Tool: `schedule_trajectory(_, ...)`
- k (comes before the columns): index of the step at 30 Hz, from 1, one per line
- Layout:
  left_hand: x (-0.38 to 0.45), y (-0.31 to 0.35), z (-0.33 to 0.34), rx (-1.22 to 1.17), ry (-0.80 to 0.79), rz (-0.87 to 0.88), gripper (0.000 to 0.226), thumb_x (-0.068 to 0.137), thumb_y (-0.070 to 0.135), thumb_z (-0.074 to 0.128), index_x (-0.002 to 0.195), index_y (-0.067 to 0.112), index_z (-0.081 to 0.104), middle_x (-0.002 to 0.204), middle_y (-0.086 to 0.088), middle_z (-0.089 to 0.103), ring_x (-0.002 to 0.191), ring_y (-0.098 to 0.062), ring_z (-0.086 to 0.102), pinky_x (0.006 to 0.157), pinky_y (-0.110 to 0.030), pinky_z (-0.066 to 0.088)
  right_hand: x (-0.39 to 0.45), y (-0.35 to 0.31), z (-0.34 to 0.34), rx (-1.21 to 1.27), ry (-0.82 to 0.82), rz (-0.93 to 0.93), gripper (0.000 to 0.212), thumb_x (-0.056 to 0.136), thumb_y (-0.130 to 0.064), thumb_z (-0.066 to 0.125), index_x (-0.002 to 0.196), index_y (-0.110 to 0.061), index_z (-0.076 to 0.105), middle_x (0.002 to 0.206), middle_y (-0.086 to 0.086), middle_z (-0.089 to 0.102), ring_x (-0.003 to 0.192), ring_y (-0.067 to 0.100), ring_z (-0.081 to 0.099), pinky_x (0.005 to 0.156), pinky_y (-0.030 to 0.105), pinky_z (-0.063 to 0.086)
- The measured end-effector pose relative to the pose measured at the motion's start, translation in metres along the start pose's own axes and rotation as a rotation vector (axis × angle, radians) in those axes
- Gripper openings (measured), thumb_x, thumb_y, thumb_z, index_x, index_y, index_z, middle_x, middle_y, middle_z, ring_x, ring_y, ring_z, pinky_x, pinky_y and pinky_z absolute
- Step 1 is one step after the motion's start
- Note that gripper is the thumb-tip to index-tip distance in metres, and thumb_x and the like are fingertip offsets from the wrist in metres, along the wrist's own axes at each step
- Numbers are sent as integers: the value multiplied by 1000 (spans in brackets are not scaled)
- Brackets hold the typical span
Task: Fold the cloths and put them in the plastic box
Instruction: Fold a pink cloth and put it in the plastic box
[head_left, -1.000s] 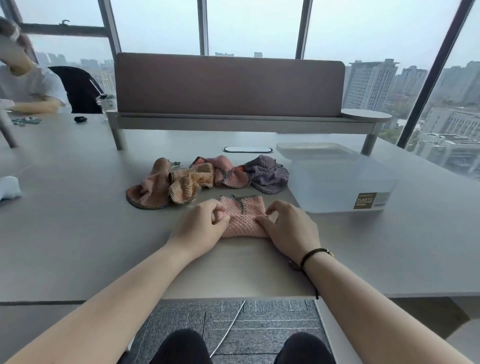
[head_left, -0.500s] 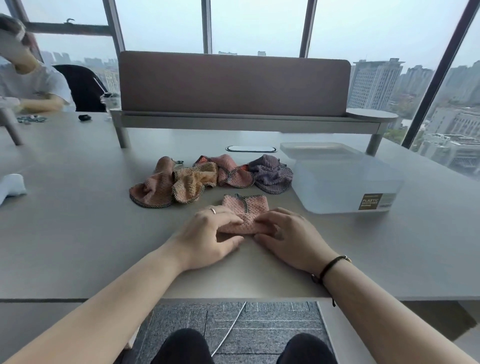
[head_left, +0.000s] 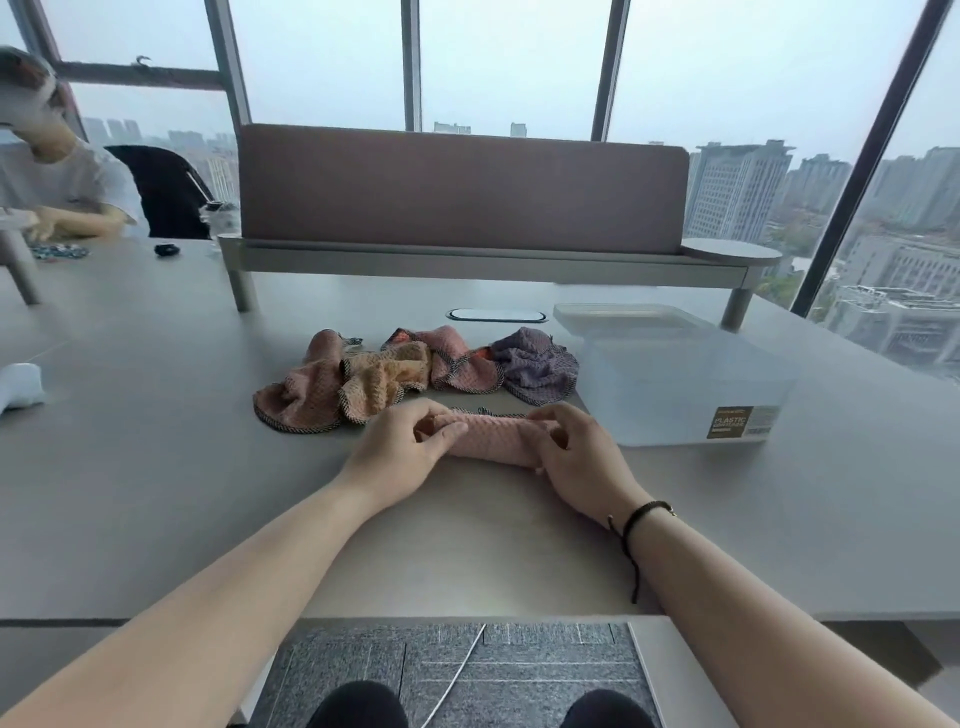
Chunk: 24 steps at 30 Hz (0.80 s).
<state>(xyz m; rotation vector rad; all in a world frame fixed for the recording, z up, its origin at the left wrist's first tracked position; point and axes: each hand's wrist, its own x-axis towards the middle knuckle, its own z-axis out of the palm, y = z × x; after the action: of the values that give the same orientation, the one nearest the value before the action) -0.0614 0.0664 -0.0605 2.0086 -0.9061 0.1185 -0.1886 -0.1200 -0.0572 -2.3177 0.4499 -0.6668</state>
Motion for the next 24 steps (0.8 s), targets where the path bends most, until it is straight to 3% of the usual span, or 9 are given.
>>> schedule_trajectory(5,24,-4,10,66,13,-55,24,86,45,71,98,24,71,91,9,72,86,-12,66,76,-27,50,29,0,7,-35,23,92,22,87,-48,63,96,-28,67,91,-2,66,89,21,63,77,30,49)
schedule_trajectory(9,41,-9,15,95,0,-104,22,86,49,69,90,27,71,84,9,71,83,-12,66,71,-27,49,35,2,6,-90,15,129,36,78,-63,64,99,-34,65,87,-12,63,86,12,62,76,30,51)
schedule_trajectory(13,49,-11,20,208,8,-128,27,82,58,68,83,31,70,82,13,69,82,-14,66,69,-30,52,38,6,9,-205,0,134,37,78,-60,64,104,-34,65,99,-7,69,97,16,64,81,31,51)
schedule_trajectory(18,51,-15,24,355,-49,-128,41,83,70,54,99,35,69,102,11,72,98,-19,66,81,-35,54,39,4,12,-353,-33,121,47,81,-59,55,121,-35,62,120,-7,68,113,20,61,89,32,49)
schedule_trajectory(21,49,-14,21,345,-62,-134,38,85,67,55,93,32,68,98,13,70,93,-18,64,77,-32,50,44,1,8,-335,-114,168,38,80,-58,57,108,-35,65,116,-7,68,109,20,62,86,31,48)
schedule_trajectory(24,46,-12,18,222,-84,-116,31,86,59,63,88,28,65,94,15,67,88,-13,61,76,-31,47,40,1,5,-252,-92,188,26,75,-55,62,85,-31,62,96,-10,68,95,17,63,78,30,49)
